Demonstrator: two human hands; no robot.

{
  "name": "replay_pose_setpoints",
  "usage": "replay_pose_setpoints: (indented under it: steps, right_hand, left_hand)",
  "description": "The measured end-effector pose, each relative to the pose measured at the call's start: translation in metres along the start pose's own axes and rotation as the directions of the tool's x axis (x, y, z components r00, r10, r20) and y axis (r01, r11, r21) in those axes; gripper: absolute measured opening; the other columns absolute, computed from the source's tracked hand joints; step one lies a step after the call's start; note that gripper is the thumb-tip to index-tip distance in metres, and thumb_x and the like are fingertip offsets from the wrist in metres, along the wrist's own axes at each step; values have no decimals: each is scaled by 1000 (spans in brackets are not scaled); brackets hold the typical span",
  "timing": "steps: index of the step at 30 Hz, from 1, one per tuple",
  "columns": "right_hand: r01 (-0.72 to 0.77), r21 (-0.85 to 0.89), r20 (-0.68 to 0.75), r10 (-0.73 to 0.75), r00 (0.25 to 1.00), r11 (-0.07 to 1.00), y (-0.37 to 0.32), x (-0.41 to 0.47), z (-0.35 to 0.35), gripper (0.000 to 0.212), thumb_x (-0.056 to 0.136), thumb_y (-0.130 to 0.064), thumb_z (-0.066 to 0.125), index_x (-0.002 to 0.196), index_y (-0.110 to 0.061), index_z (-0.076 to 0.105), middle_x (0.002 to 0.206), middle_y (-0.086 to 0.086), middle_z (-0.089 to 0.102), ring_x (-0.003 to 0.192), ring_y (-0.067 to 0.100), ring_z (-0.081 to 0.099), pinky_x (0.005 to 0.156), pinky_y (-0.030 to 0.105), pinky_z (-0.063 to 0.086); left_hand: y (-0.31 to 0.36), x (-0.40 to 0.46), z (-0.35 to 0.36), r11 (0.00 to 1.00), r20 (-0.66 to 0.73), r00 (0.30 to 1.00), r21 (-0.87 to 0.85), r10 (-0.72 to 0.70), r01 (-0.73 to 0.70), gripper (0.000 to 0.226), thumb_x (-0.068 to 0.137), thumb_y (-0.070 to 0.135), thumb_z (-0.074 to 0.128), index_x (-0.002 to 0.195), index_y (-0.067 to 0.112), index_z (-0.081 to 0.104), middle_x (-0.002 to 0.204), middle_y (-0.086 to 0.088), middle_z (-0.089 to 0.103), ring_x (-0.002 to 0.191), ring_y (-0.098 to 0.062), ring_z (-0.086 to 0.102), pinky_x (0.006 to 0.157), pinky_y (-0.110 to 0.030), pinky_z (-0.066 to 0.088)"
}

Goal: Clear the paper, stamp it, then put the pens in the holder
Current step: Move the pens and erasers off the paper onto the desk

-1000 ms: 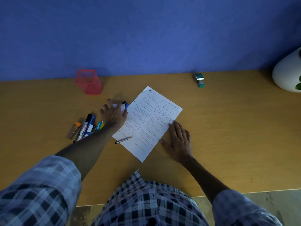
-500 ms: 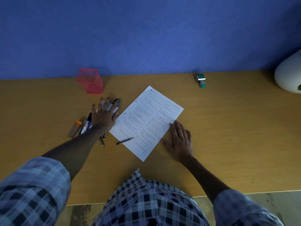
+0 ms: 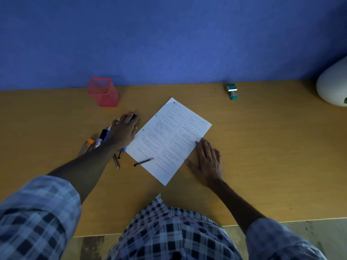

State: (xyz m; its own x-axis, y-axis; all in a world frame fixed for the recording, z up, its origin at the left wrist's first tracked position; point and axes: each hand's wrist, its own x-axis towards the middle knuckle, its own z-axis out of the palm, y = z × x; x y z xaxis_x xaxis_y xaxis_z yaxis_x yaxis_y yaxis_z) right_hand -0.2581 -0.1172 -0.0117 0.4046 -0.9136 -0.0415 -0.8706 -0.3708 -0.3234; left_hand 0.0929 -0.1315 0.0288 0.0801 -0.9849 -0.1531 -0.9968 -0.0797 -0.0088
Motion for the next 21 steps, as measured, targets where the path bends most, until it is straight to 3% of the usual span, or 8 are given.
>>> replay_pose_setpoints:
  steps: [6,11,21]
  right_hand:
    - [-17,10,2,17,1000,1000,0,0,2,86,90,-74,31,154,-17,21,162,5,20,149,24,19,120,50,17]
    - [-22,6,22,22,1000,1000,-1,0,1,86,89,-74,30,154,-18,20,162,5,17,150,24,17,119,52,17]
    - [-16,15,17,16,1000,1000,-1,0,0,86,89,-73,30,154,-18,20,162,5,18,150,25,17,119,53,17]
  left_hand:
    - [8,-21,12,993,-48,992,17,-113,114,41,99,17,45,139,7,44,146,-13,41,134,-32,41,101,-54,36]
    - [11,-31,18,985,-70,983,-37,-170,168,42,99,20,45,139,7,45,148,-13,39,142,-31,32,108,-62,26]
    - [18,-42,31,966,-76,966,-92,-247,240,59,97,30,44,150,8,31,158,-7,27,149,-26,17,113,-68,10]
